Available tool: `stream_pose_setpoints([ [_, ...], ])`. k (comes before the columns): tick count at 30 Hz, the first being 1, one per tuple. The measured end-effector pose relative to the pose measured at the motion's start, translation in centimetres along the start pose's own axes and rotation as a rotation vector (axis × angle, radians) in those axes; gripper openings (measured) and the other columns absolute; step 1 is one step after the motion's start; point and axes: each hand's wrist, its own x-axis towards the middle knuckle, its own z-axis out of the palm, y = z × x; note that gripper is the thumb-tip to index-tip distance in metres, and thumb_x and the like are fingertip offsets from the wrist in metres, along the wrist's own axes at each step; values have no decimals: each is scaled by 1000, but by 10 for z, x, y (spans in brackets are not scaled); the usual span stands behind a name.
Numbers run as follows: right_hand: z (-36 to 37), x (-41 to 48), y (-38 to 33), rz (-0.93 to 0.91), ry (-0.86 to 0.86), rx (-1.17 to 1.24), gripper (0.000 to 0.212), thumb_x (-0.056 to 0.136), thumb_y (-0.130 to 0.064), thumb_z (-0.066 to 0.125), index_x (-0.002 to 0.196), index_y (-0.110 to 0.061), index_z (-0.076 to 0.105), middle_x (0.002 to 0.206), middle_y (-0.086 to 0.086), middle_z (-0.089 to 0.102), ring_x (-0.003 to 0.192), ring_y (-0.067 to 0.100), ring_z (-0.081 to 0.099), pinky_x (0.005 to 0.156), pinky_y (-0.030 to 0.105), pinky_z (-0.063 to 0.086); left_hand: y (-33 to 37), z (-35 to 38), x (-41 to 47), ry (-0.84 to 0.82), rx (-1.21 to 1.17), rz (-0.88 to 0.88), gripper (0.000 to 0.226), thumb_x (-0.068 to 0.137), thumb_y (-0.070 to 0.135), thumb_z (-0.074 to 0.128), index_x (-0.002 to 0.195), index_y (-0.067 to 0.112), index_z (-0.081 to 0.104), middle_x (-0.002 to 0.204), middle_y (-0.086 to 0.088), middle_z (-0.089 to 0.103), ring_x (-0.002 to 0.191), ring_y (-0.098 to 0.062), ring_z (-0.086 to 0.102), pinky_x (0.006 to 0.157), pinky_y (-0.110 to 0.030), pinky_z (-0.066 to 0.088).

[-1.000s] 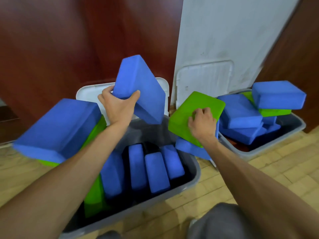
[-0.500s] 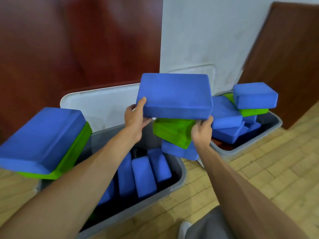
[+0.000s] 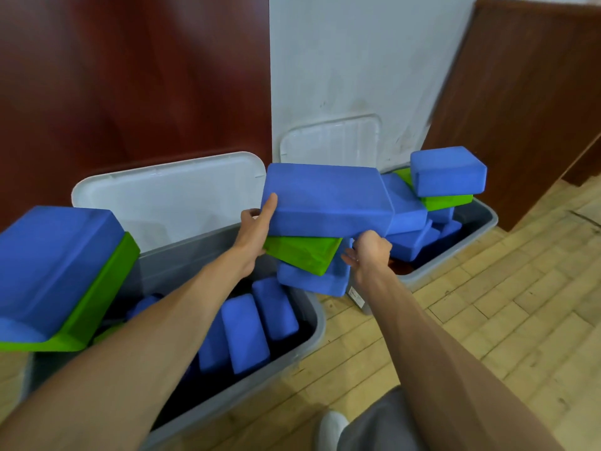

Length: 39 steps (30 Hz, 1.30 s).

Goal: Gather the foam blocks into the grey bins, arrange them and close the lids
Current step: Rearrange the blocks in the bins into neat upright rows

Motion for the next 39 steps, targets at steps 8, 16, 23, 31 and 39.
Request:
stream_pose_setpoints([
  [8, -7, -38, 14, 96, -514, -1007, 20, 94, -18, 50, 82, -5, 59, 74, 10, 67, 57, 20, 59, 52, 23, 44, -17, -36, -13, -6, -27, 15, 60, 98, 57, 31, 142, 18, 39, 135, -1, 48, 123, -20, 49, 105, -41, 39],
  [16, 23, -51, 69, -40, -739, -1414, 34, 95, -31, 52, 98, 2, 61, 90, 14, 65, 68, 26, 63, 60, 29, 55, -109, -92, -23, 24, 343, -69, 26, 89, 17, 60, 115, 17, 56, 104, -5, 61, 92, -20, 57, 77, -31, 46],
  [23, 66, -57, 129, -666, -773, -1707, 37, 94, -37, 55, 113, -7, 65, 118, 15, 64, 116, 30, 56, 96, 33, 40, -186, -151, -39, 66, 667, -250, 33, 87, 16, 61, 120, 13, 60, 121, -8, 63, 109, -26, 60, 89, -29, 45],
  [31, 113, -67, 193, -1314, -916, -1713, 41, 89, -39, 55, 123, -16, 57, 123, 6, 51, 117, 29, 42, 95, 40, 34, -224, -189, -35, 170, 984, -413, 77, 84, 43, 66, 141, 3, 33, 146, -21, 28, 132, -35, 38, 105, -34, 34],
  [39, 119, -50, 197, -1266, -897, -1854, 32, 88, -31, 53, 115, -19, 63, 117, -1, 58, 117, 25, 38, 97, 38, 31, -249, -177, -27, 170, 1271, -360, 93, 72, 66, 65, 147, 42, 17, 133, -18, 35, 125, -34, 33, 101, -36, 33],
])
